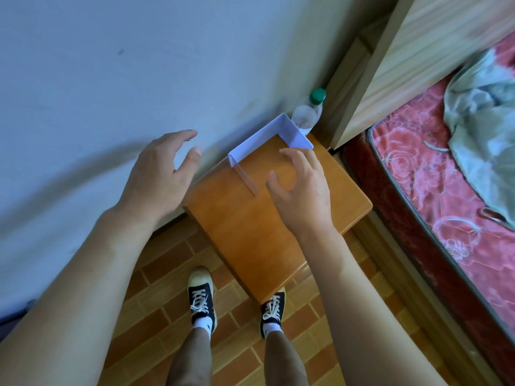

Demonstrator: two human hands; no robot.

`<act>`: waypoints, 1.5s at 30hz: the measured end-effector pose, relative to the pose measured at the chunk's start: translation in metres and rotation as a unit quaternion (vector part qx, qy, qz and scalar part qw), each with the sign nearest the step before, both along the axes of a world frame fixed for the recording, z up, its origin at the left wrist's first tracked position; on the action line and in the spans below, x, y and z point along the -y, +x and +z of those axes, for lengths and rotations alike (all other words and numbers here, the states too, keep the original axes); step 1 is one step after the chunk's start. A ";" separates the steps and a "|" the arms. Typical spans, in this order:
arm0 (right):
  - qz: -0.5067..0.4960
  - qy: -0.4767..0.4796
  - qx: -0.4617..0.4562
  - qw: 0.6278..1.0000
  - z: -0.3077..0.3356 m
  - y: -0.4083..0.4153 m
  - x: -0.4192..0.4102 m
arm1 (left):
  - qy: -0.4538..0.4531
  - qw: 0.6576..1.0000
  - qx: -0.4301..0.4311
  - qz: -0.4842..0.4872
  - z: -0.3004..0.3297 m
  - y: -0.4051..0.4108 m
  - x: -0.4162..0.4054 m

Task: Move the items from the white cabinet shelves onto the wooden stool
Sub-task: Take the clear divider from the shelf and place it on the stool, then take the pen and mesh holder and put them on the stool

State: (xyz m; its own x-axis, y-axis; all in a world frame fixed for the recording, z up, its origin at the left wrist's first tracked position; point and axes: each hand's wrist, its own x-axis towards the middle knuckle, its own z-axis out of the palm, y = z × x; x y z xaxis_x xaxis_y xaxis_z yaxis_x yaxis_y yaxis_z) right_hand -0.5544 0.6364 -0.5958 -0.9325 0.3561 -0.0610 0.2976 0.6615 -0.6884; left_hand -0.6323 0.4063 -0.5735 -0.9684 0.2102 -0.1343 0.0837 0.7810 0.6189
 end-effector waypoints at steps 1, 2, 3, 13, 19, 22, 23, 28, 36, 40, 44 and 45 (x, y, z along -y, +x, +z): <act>0.003 0.001 -0.005 1.000 0.014 0.000 -0.001 | -0.001 1.000 -0.012 -0.005 0.014 -0.001 -0.002; 0.009 0.001 -0.010 1.000 0.027 -0.001 -0.003 | -0.002 1.000 -0.022 -0.007 0.029 -0.002 -0.004; 0.014 0.003 -0.015 1.000 0.040 -0.001 -0.004 | -0.003 0.999 -0.033 -0.009 0.042 -0.003 -0.006; 0.046 0.024 -0.056 0.997 0.174 0.004 -0.030 | -0.035 0.983 -0.173 -0.048 0.183 0.009 -0.023; 0.035 0.070 -0.108 0.991 0.274 0.011 -0.068 | 0.003 0.964 -0.253 -0.077 0.270 0.008 -0.056; 0.024 0.100 -0.114 0.988 0.311 0.014 -0.083 | 0.017 0.954 -0.284 -0.098 0.303 -0.005 -0.075; 0.012 0.109 -0.116 0.987 0.328 0.019 -0.090 | 0.029 0.948 -0.296 -0.111 0.320 -0.007 -0.084; -0.068 0.177 -0.173 0.966 0.408 0.047 -0.117 | 0.090 0.914 -0.354 -0.175 0.393 -0.012 -0.128; -0.186 0.250 -0.224 0.923 0.491 0.123 -0.122 | 0.169 0.853 -0.390 -0.302 0.469 0.027 -0.184; -0.246 0.288 -0.226 0.897 0.521 0.168 -0.119 | 0.204 0.819 -0.399 -0.358 0.494 0.051 -0.207; -0.306 0.327 -0.215 0.868 0.548 0.222 -0.117 | 0.235 0.786 -0.400 -0.409 0.518 0.088 -0.234; -0.320 0.335 -0.211 0.861 0.555 0.238 -0.115 | 0.243 0.776 -0.399 -0.423 0.524 0.099 -0.240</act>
